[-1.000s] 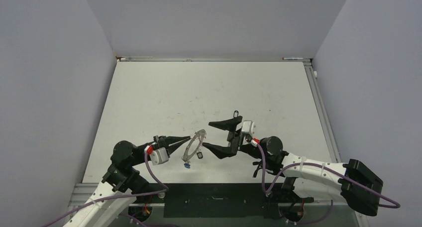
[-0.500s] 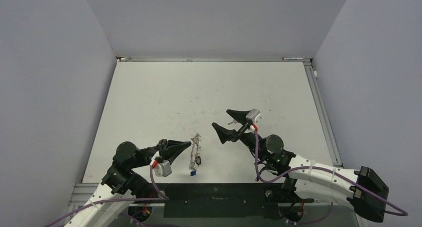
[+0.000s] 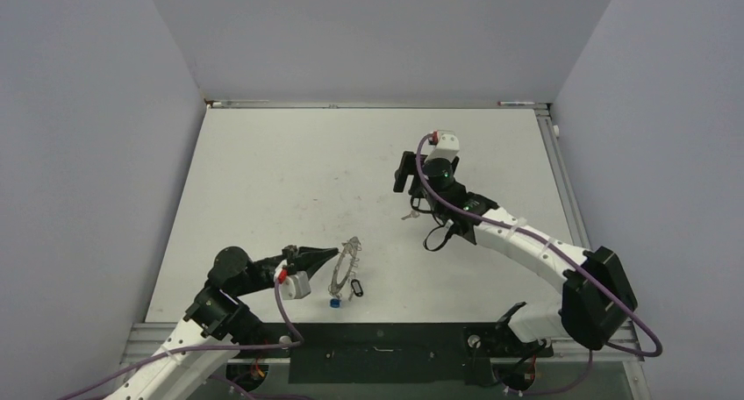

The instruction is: Put the keys on the keyring

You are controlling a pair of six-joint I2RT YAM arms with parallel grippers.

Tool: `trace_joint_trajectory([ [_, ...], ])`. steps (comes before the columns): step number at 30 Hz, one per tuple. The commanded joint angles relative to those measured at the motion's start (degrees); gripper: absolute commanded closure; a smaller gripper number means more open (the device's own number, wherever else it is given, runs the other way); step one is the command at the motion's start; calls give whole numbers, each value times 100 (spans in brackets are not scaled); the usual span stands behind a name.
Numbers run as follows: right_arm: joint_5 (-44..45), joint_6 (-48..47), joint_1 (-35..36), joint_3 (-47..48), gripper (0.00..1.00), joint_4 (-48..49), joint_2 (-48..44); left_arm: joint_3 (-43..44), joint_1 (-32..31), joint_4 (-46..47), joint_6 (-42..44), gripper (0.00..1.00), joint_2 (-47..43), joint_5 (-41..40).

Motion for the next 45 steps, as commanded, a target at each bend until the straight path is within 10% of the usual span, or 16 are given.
trace_joint_trajectory([
  [1, -290, 765, -272, 645, 22, -1540, 819, 68, -30, 342, -445, 100, 7, -534],
  [23, -2550, -748, -1437, 779, 67, -1405, 2432, 199, -40, 18, -663, 100, 72, -866],
  [45, -2737, -858, -1509, 386, 70, -1108, 2160, 6, -373, -83, -280, 100, -135, -1435],
])
